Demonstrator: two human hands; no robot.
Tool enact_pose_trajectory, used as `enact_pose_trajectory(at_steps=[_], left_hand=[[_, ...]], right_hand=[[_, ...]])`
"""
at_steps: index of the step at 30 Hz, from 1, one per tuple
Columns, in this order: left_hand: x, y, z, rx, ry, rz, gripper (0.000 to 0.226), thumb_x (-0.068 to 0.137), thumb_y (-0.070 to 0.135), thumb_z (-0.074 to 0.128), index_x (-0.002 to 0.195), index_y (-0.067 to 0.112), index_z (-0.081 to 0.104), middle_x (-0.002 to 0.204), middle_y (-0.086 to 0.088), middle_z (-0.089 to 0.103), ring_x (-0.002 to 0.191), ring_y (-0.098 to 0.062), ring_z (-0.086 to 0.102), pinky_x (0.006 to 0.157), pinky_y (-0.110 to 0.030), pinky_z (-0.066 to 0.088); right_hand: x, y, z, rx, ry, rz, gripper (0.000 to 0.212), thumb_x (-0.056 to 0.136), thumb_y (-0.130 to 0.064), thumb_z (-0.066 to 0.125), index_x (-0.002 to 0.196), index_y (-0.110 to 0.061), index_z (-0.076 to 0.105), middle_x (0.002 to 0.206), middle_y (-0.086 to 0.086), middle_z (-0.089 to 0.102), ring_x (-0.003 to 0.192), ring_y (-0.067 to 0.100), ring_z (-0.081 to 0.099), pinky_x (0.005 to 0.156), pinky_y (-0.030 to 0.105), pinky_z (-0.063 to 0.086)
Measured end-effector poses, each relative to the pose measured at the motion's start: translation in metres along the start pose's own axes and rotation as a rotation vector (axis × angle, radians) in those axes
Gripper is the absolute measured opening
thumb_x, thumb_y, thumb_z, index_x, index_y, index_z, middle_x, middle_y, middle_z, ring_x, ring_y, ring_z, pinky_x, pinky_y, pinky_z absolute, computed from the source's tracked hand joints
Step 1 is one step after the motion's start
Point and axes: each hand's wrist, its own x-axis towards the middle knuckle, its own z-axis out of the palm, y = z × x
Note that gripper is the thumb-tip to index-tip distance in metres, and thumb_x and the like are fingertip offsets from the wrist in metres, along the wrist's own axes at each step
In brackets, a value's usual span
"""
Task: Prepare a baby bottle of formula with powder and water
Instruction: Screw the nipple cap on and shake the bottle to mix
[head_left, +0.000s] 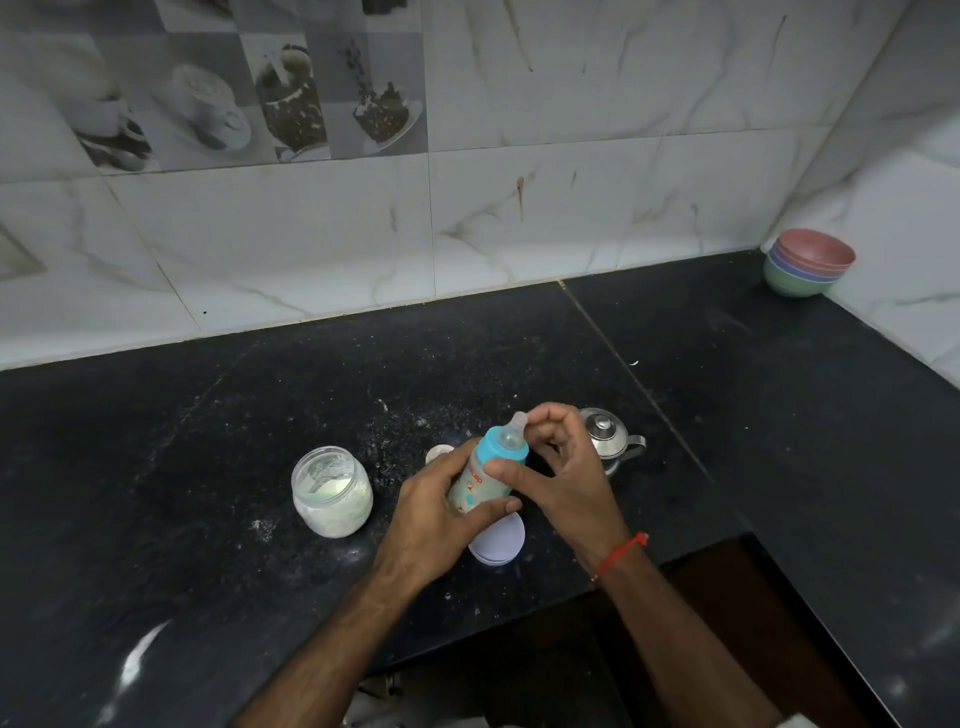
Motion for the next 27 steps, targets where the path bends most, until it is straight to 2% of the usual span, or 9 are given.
enact_pose_trajectory(at_steps=[2, 5, 8, 12, 17, 20, 22, 25, 27], left_hand=[[-0.001, 0.0, 0.003, -0.018, 0.003, -0.004, 0.063, 0.076, 0.048, 0.088, 0.126, 0.068, 0.057, 0.123, 0.028, 0.07, 0.114, 0.003, 0.067, 0.084, -0.01, 0.052], [-0.001, 0.003, 0.007, -0.044, -0.054, 0.002, 0.061, 0.076, 0.053, 0.085, 0.13, 0.062, 0.058, 0.125, 0.026, 0.071, 0.116, 0.0, 0.068, 0.088, -0.014, 0.054], [-0.001, 0.004, 0.012, -0.033, -0.123, 0.001, 0.058, 0.081, 0.054, 0.083, 0.134, 0.054, 0.059, 0.122, 0.021, 0.073, 0.112, -0.004, 0.07, 0.087, -0.016, 0.055], [0.0, 0.005, 0.02, 0.041, -0.042, 0.035, 0.059, 0.086, 0.05, 0.079, 0.14, 0.04, 0.059, 0.125, 0.023, 0.07, 0.117, 0.002, 0.065, 0.091, -0.013, 0.051], [0.0, 0.009, 0.023, 0.162, 0.061, 0.117, 0.056, 0.087, 0.031, 0.076, 0.137, 0.045, 0.053, 0.122, 0.028, 0.062, 0.116, 0.003, 0.061, 0.095, -0.015, 0.048], [0.003, 0.012, 0.013, 0.026, -0.051, 0.011, 0.053, 0.089, 0.037, 0.077, 0.139, 0.036, 0.058, 0.126, 0.014, 0.07, 0.12, -0.009, 0.066, 0.1, -0.025, 0.052], [0.004, 0.016, 0.006, -0.139, -0.237, -0.087, 0.052, 0.092, 0.027, 0.077, 0.14, 0.03, 0.058, 0.126, 0.008, 0.072, 0.121, -0.011, 0.068, 0.099, -0.027, 0.054], [0.004, 0.022, 0.004, -0.205, -0.369, -0.134, 0.049, 0.094, 0.017, 0.072, 0.14, 0.023, 0.057, 0.126, 0.018, 0.071, 0.12, -0.002, 0.066, 0.097, -0.02, 0.052], [0.005, 0.025, 0.007, -0.217, -0.37, -0.138, 0.044, 0.095, 0.016, 0.069, 0.137, 0.021, 0.058, 0.124, 0.025, 0.07, 0.119, 0.003, 0.065, 0.095, -0.017, 0.051]], right_hand=[[-0.002, -0.002, 0.0, -0.031, 0.02, -0.002, 0.061, 0.069, -0.028, 0.091, 0.12, -0.028, 0.058, 0.11, -0.003, 0.064, 0.109, 0.012, 0.063, 0.1, 0.035, 0.055], [-0.005, -0.01, -0.008, 0.116, -0.211, 0.069, 0.076, 0.086, -0.015, 0.079, 0.151, -0.028, 0.043, 0.147, -0.001, 0.057, 0.129, 0.014, 0.06, 0.107, 0.037, 0.053], [-0.006, -0.016, -0.015, 0.159, -0.297, 0.087, 0.065, 0.093, -0.003, 0.067, 0.152, -0.015, 0.045, 0.143, 0.005, 0.065, 0.125, 0.019, 0.065, 0.101, 0.035, 0.056], [-0.01, -0.018, -0.001, 0.22, -0.035, 0.12, 0.041, 0.093, -0.005, 0.074, 0.131, -0.02, 0.067, 0.119, 0.004, 0.075, 0.11, 0.017, 0.073, 0.087, 0.028, 0.06], [-0.018, -0.008, 0.028, 0.256, 0.22, 0.121, 0.037, 0.091, -0.009, 0.079, 0.122, -0.028, 0.071, 0.116, 0.003, 0.076, 0.111, 0.024, 0.074, 0.094, 0.042, 0.062], [-0.01, -0.016, 0.008, 0.216, -0.019, 0.105, 0.043, 0.095, -0.008, 0.072, 0.135, -0.021, 0.062, 0.126, 0.008, 0.072, 0.115, 0.024, 0.07, 0.101, 0.049, 0.058], [-0.004, -0.024, -0.014, 0.167, -0.279, 0.063, 0.052, 0.098, -0.008, 0.066, 0.148, -0.015, 0.05, 0.137, 0.01, 0.066, 0.12, 0.023, 0.067, 0.103, 0.042, 0.056], [0.004, -0.034, -0.037, 0.142, -0.554, 0.045, 0.056, 0.099, -0.008, 0.061, 0.152, -0.007, 0.043, 0.14, 0.013, 0.063, 0.125, 0.025, 0.063, 0.103, 0.037, 0.054], [0.008, -0.038, -0.039, 0.184, -0.557, 0.044, 0.054, 0.097, -0.013, 0.062, 0.147, -0.001, 0.046, 0.13, 0.012, 0.066, 0.12, 0.023, 0.065, 0.1, 0.036, 0.054]])
